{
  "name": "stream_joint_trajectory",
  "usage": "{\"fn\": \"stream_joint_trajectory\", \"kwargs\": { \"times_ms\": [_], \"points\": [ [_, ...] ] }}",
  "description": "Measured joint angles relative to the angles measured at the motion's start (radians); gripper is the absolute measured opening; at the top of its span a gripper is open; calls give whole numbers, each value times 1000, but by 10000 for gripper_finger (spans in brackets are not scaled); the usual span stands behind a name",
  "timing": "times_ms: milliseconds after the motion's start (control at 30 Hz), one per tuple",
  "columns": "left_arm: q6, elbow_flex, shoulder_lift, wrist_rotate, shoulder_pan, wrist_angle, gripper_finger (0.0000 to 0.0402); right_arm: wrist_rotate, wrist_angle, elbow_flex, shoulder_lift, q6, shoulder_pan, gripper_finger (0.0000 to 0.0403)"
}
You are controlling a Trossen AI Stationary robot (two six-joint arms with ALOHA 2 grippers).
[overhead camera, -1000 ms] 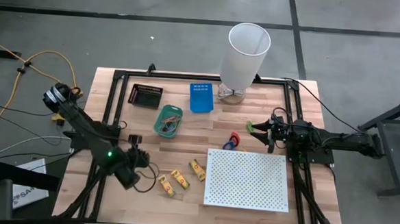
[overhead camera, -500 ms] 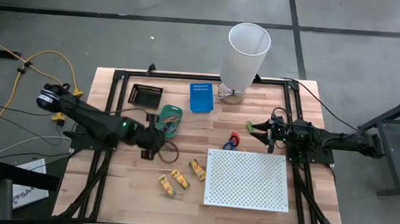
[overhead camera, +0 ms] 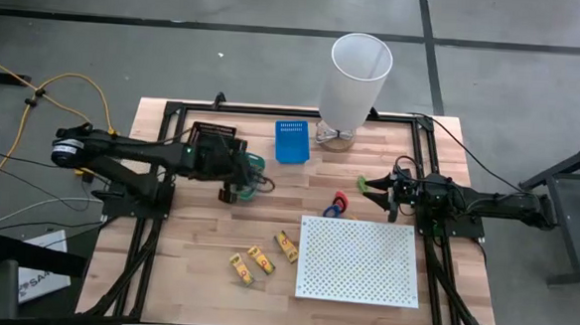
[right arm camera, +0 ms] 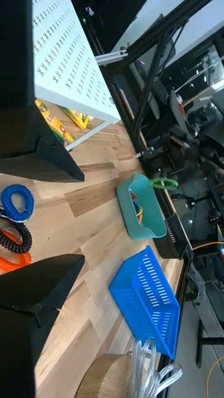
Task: Pick & Place Office Desk Supplies
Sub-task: Put the green rubber band into the green bin
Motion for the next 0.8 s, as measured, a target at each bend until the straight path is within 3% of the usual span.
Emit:
{"fn": "stream_joint_trajectory", "kwargs": {
  "times_ms": [267, 533, 800],
  "points": [
    [57, 0, 0, 53, 100, 9, 0, 0, 0, 0, 0, 0, 0, 188],
    [64, 0, 13, 117, 118, 8, 0, 0, 0, 0, 0, 0, 0, 188],
    [1, -1, 121, 168, 118, -3, 0, 0, 0, 0, 0, 0, 0, 188]
  ]
}}
